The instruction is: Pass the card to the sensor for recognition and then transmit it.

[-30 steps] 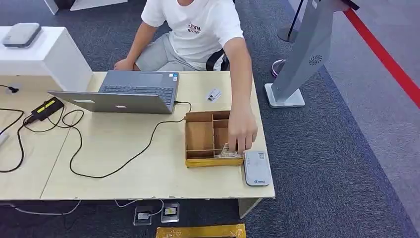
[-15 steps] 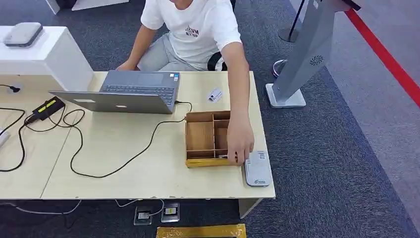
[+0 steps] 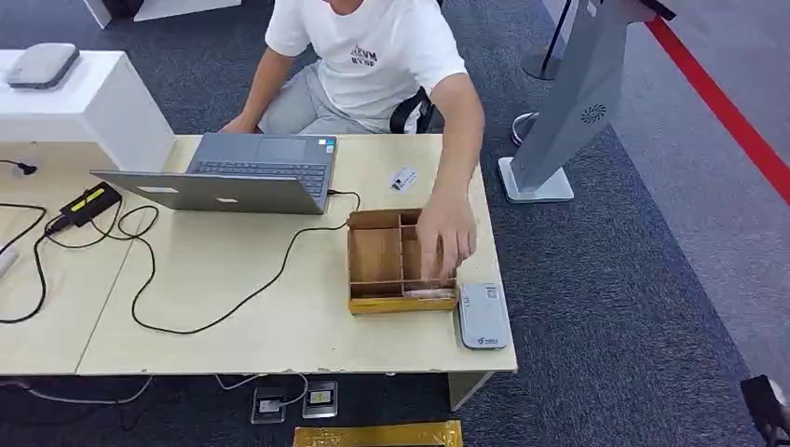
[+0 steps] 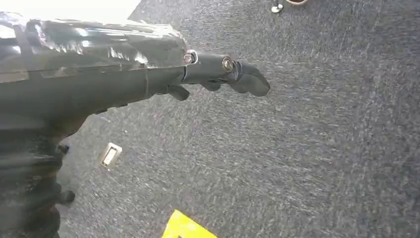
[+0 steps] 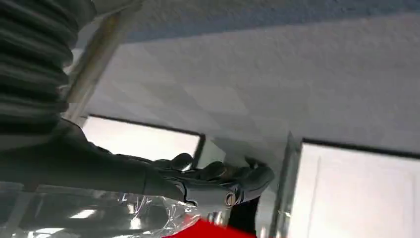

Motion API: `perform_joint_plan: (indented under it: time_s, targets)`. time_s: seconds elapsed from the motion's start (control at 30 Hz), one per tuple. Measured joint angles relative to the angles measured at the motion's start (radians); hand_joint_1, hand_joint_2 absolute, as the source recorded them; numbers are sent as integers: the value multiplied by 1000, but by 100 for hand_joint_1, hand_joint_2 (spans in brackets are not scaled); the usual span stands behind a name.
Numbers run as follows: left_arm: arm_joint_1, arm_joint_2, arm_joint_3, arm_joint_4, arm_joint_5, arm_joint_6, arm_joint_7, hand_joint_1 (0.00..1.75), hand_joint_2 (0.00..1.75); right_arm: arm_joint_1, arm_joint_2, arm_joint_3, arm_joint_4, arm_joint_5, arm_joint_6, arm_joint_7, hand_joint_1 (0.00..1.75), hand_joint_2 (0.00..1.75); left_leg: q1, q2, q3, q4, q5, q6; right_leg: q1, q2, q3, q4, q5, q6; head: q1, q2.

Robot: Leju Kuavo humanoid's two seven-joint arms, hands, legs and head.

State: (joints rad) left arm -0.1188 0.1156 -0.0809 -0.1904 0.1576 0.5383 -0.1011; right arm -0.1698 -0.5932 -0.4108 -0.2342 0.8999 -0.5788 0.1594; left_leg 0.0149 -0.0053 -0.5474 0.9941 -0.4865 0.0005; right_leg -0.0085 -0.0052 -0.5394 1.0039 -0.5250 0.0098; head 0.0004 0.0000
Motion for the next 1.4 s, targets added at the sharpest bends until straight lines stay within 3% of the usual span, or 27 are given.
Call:
perform_joint_plan:
  time_s: [0.23,0.4,0.53,0.67,1.07,1.4]
  targets:
    - [0,3,0,0,-11,-22,43,0,175,31,101,-27,19,-17,85,83,0,175,0,2,1,0,0,0,0,2,0,0,0,0,1,0]
    - [0,6,-1,0,-14,-26,55,0,175,36,163,-39,26,-18,105,111,0,175,0,2,1,0,0,0,0,2,0,1,0,0,0,0]
    - [-1,12,-1,0,-22,-31,95,0,175,37,211,-55,29,-53,194,143,0,175,0,3,1,0,0,0,0,3,0,1,0,0,1,0]
    - [-3,26,-2,1,-26,-38,117,0,175,38,250,-65,34,-59,224,120,0,175,0,3,1,0,0,0,0,3,0,1,0,0,1,0]
    - [-4,48,-3,1,-24,-46,107,0,175,37,308,-96,37,-61,424,70,0,175,0,3,1,0,0,0,0,3,0,1,0,0,1,0]
    - [-4,55,-3,1,-29,-56,107,0,175,37,339,-95,39,-29,434,56,0,175,0,3,1,0,0,0,0,3,0,1,0,0,1,0]
